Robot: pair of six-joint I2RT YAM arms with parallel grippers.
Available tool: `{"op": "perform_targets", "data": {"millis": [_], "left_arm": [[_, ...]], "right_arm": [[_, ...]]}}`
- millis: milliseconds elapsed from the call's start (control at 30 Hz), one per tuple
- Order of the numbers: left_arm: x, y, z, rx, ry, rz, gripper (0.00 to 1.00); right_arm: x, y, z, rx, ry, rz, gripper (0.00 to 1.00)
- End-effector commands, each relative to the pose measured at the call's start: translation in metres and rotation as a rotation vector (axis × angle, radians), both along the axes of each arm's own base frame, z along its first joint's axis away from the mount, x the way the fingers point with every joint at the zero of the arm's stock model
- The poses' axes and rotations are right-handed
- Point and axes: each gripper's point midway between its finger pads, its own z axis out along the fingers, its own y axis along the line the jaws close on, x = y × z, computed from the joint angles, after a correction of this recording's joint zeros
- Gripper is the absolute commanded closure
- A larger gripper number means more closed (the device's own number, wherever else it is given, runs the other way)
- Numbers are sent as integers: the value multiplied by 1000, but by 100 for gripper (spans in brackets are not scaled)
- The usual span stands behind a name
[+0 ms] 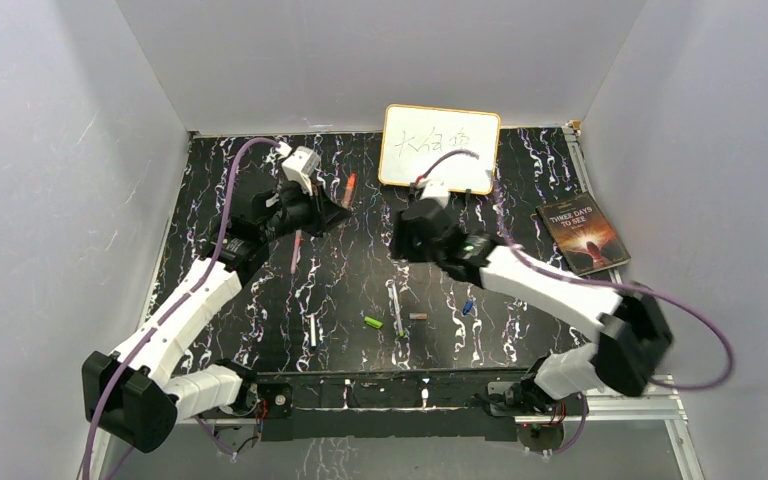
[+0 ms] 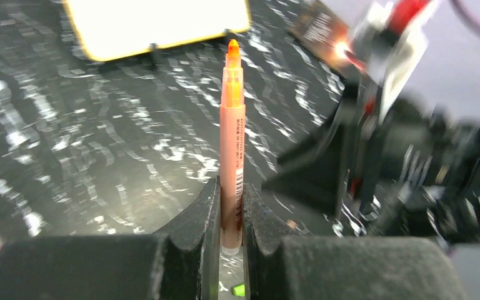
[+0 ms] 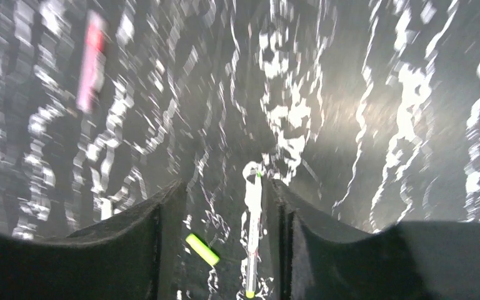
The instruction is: Insert the pens into the pen caps
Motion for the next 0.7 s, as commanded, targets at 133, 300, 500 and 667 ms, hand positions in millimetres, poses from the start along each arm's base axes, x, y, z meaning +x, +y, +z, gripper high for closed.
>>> {"op": "perform_targets", "data": {"millis": [133, 300, 500, 667], "left_arm": [[-55, -43, 12, -34, 30, -496, 100], [-42, -36, 10, 9, 4, -419, 100], [-45, -50, 20, -101, -33, -468, 100], [-33, -49, 17, -83, -29, -417, 100]], "right_arm": [[21, -37, 83, 41, -271, 117, 64], [0, -31, 180, 448, -544, 133, 45], [-7, -14, 230, 633, -634, 201, 35], [7, -6, 225, 558, -617, 208, 41]]}}
